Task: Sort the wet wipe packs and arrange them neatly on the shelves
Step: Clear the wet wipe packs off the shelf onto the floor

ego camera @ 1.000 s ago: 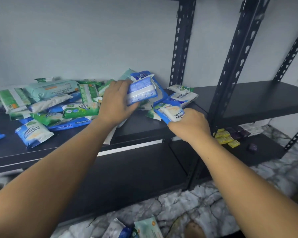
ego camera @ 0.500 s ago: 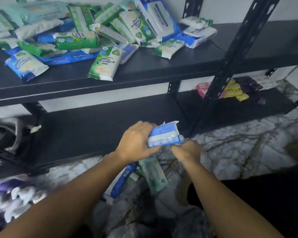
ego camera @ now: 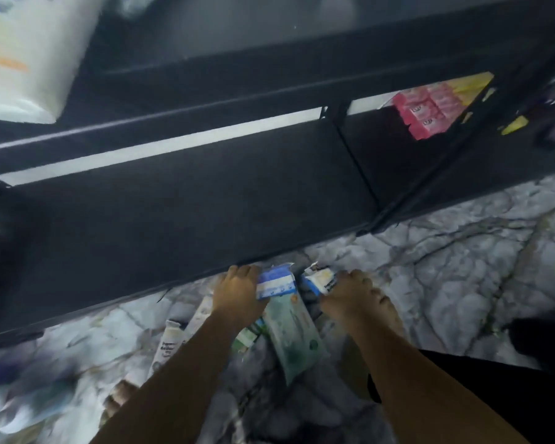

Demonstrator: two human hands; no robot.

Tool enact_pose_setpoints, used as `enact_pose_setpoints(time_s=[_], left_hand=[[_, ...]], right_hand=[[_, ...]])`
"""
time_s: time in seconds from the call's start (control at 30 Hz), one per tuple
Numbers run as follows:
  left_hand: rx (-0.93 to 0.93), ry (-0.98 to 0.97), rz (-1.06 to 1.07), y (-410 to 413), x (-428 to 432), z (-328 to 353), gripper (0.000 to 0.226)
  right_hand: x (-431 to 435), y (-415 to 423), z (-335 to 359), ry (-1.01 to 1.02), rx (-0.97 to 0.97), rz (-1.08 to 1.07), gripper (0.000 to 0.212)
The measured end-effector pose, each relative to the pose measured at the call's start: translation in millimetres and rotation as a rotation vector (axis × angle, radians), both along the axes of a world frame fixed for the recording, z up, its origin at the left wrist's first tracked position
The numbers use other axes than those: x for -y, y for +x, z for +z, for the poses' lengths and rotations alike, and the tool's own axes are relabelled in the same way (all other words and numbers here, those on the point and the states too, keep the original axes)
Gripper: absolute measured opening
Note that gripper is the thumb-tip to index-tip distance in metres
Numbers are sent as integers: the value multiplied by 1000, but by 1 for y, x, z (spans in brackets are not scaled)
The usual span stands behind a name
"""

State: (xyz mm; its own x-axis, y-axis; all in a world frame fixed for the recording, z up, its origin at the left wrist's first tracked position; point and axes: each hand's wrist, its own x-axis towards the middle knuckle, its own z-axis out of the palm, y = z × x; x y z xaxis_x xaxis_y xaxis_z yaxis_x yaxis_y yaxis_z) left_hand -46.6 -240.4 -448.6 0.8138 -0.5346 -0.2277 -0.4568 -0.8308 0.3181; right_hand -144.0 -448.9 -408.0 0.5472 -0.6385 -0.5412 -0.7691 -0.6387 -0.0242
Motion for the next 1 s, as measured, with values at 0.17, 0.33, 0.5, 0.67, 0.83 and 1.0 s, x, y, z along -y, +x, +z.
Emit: enact_pose_setpoints(time_s=[0.17, 0.33, 0.5, 0.67, 0.83, 1.0], left_hand=[[-5, -54, 11, 7, 15, -36, 64], [51, -54, 135, -23, -1, -45, 71], [-36, 107, 124, -44, -23, -55, 81], [-56, 133, 97, -45, -30, -43, 82], [-84, 105, 108, -49, -37, 0, 68], [-65, 86, 88, -47, -47, 76, 52]], right_hand=[[-3, 19, 7, 2, 17, 114, 60], [-14, 4, -44, 135, 125, 2, 69], [-30, -14, -61, 239, -18, 93, 86], [-34, -12, -50, 206, 26, 182, 80], [-36, -10, -9, 141, 90, 292, 73], [-51, 4, 62, 102, 258, 434, 64]])
